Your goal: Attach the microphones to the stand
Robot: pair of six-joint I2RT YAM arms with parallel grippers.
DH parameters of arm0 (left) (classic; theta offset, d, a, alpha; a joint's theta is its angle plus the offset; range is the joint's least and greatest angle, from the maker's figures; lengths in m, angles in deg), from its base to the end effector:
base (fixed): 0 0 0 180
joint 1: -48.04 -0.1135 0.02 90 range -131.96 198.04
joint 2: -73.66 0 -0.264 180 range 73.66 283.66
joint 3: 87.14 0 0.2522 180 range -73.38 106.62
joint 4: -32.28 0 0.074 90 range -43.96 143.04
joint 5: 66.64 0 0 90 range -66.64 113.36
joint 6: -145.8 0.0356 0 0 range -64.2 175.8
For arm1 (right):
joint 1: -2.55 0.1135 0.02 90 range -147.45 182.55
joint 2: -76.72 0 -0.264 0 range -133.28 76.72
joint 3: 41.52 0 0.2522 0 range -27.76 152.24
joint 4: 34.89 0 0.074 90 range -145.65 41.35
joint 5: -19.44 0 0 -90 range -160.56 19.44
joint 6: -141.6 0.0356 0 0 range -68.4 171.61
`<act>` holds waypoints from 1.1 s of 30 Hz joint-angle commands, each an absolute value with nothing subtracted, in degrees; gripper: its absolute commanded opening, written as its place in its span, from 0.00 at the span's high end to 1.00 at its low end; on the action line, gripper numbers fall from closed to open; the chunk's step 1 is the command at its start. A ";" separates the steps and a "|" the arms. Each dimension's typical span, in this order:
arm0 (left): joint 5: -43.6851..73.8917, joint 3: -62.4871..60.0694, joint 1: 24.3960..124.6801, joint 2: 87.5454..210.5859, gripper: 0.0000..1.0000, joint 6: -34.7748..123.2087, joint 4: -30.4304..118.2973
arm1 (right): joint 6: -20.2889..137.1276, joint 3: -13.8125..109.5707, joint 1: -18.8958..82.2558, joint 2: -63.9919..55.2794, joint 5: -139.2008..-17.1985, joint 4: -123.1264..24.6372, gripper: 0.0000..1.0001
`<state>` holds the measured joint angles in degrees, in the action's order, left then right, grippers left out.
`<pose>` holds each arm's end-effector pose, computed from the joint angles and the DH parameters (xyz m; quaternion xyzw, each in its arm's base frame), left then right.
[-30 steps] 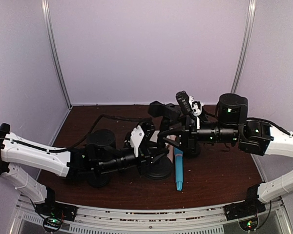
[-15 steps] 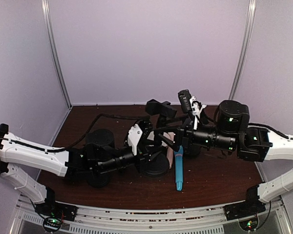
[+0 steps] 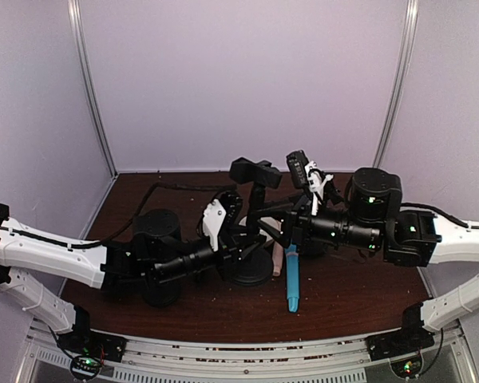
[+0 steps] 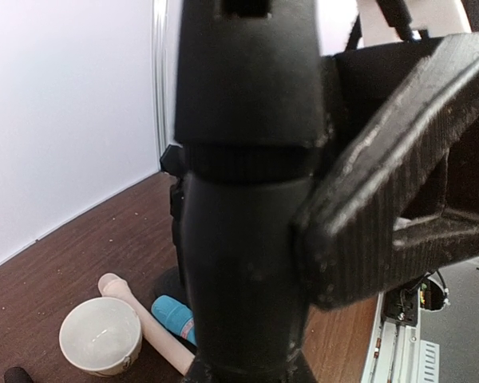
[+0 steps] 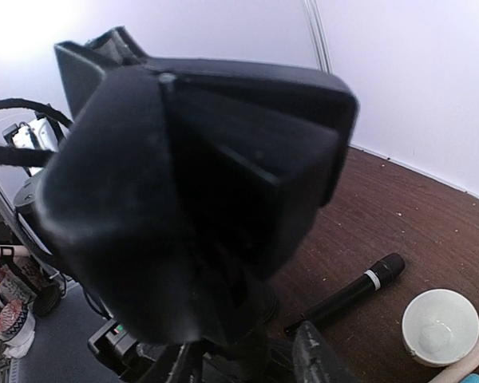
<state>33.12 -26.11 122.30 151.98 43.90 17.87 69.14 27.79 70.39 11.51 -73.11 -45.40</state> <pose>0.0916 -0.3028 0.2916 0.3237 0.6481 -0.4239 0.5436 0.1003 0.2504 0.3590 -0.3302 0.6684 0.4640 0.4785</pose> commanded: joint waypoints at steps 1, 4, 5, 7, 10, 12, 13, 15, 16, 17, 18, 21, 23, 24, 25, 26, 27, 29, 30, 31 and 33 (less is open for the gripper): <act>30.43 -25.39 122.13 150.78 1.00 44.63 12.20 | 67.95 28.61 70.51 10.99 -73.56 -45.88 0.66; 28.61 -25.48 122.13 150.83 1.00 45.22 11.99 | 67.33 28.76 70.45 10.89 -75.51 -45.94 0.72; 27.83 -25.55 122.13 150.83 1.00 45.51 11.87 | 66.98 28.76 70.43 10.89 -76.46 -45.88 0.75; 26.21 -25.57 122.13 150.91 1.00 45.92 11.90 | 66.39 28.99 70.26 10.72 -78.64 -46.06 0.81; 23.89 -25.57 122.13 150.83 1.00 46.41 11.86 | 64.52 29.68 69.91 10.54 -82.44 -46.97 0.94; 20.78 -25.12 122.06 150.75 1.00 46.98 12.08 | 61.97 29.85 69.48 10.88 -86.42 -47.29 1.00; 18.53 -24.81 121.86 150.62 1.00 47.16 12.29 | 60.61 29.73 69.11 11.27 -89.56 -47.11 1.00; 13.95 -23.83 121.21 150.49 1.00 47.26 13.27 | 58.33 28.68 67.80 12.59 -96.43 -45.80 1.00; 11.77 -23.55 120.95 150.33 1.00 47.19 13.60 | 57.48 27.96 66.77 13.45 -100.32 -44.79 1.00; 9.28 -23.28 120.64 150.28 1.00 47.18 13.87 | 56.81 27.45 65.63 14.34 -103.96 -43.93 1.00; 7.09 -22.80 120.37 150.14 1.00 47.03 14.32 | 56.11 27.29 64.55 15.13 -106.64 -43.68 1.00; 2.06 -21.25 119.89 149.85 1.00 46.83 16.64 | 53.72 27.65 61.51 16.86 -110.06 -45.02 1.00; 0.84 -20.75 119.85 149.65 1.00 46.83 17.53 | 52.02 28.99 59.94 17.26 -105.03 -49.51 0.87; 0.83 -20.78 119.78 149.49 1.00 46.82 17.45 | 51.66 29.88 59.44 17.30 -101.39 -51.72 0.79; 1.20 -21.08 119.69 149.29 1.00 46.59 16.88 | 51.81 30.19 58.75 17.43 -98.35 -53.39 0.76; 1.43 -21.41 119.49 149.04 1.00 46.32 15.97 | 52.83 30.00 57.99 17.73 -95.39 -54.07 0.71; 1.81 -21.84 119.18 148.92 1.00 45.91 15.03 | 54.30 29.19 56.94 18.40 -92.70 -53.87 0.69; 5.59 -22.53 118.82 148.66 1.00 45.00 14.27 | 56.59 26.10 55.94 20.65 -92.74 -50.61 0.66; 8.73 -22.64 118.79 148.49 1.00 44.89 14.73 | 57.61 24.75 56.06 21.91 -93.61 -48.98 0.63; 11.93 -22.71 118.79 148.34 1.00 44.85 15.34 | 59.05 23.51 56.53 23.02 -94.30 -47.05 0.59; 18.64 -22.88 118.79 148.11 1.00 44.53 16.74 | 62.08 21.55 58.84 24.55 -91.46 -43.99 0.50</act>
